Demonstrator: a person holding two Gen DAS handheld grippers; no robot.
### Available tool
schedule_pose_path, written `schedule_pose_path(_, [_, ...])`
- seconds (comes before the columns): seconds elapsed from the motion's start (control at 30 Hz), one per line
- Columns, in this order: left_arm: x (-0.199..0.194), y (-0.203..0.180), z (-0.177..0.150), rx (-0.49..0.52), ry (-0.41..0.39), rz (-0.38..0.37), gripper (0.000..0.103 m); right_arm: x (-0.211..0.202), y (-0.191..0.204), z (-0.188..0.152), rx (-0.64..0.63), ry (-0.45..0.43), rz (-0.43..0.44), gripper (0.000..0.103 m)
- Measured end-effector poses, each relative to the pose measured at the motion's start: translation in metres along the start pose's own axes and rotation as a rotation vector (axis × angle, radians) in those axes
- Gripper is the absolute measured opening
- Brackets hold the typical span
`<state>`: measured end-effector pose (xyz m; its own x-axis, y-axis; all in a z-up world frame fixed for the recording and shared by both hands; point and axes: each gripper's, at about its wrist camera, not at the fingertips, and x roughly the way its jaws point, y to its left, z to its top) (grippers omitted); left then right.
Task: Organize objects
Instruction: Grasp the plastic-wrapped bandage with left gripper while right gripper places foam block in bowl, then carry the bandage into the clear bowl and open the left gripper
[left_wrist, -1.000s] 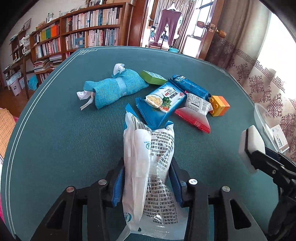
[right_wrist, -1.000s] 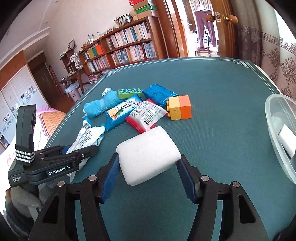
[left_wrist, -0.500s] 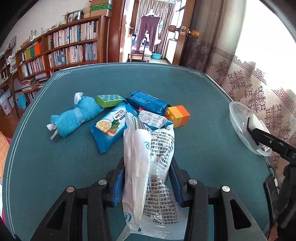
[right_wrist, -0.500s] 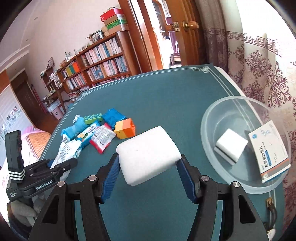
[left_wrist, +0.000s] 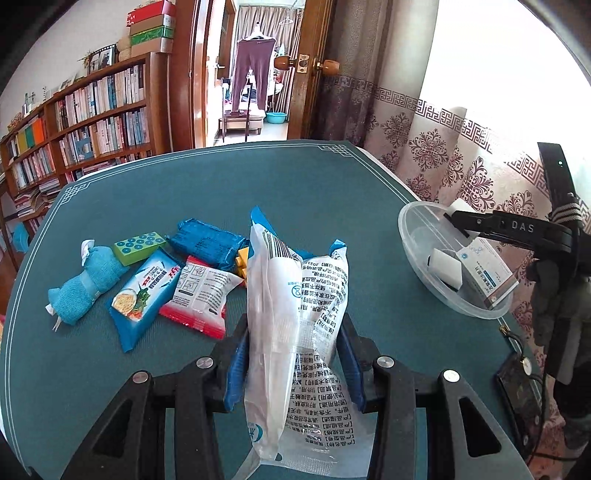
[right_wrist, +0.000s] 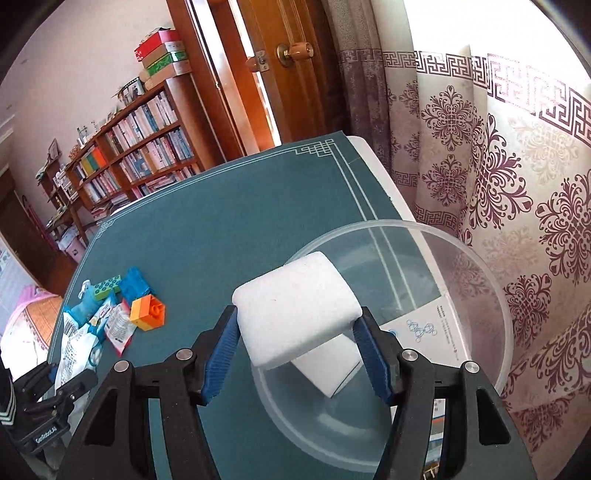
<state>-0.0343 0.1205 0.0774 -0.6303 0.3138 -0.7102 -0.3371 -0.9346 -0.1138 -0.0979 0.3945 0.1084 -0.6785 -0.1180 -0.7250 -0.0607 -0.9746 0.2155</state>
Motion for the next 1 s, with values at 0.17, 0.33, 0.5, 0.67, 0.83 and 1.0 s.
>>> schedule_pose_path(0.17, [0.003,-0.016,0.008,0.030,-0.006,-0.020,0.047,0.022,-0.025,0.017,0.057,0.031,-0.021,0.064])
schedule_pose_path(0.33, [0.008,-0.029,0.017,0.048,-0.006,-0.043,0.047,0.034,-0.052,0.029,0.142,0.020,-0.023,0.069])
schedule_pose_path(0.5, [0.015,-0.044,0.027,0.067,-0.006,-0.087,0.047,0.033,-0.066,0.027,0.179,0.016,-0.019,0.073])
schedule_pose_path(0.67, [0.024,-0.062,0.038,0.089,-0.001,-0.129,0.047,0.027,-0.072,0.022,0.187,0.006,-0.027,0.074])
schedule_pose_path(0.83, [0.036,-0.080,0.049,0.106,0.011,-0.186,0.047,0.012,-0.069,0.018,0.158,-0.034,-0.036,0.074])
schedule_pose_path(1.0, [0.056,-0.101,0.063,0.137,0.024,-0.233,0.047,-0.002,-0.069,0.015,0.151,-0.076,-0.037,0.074])
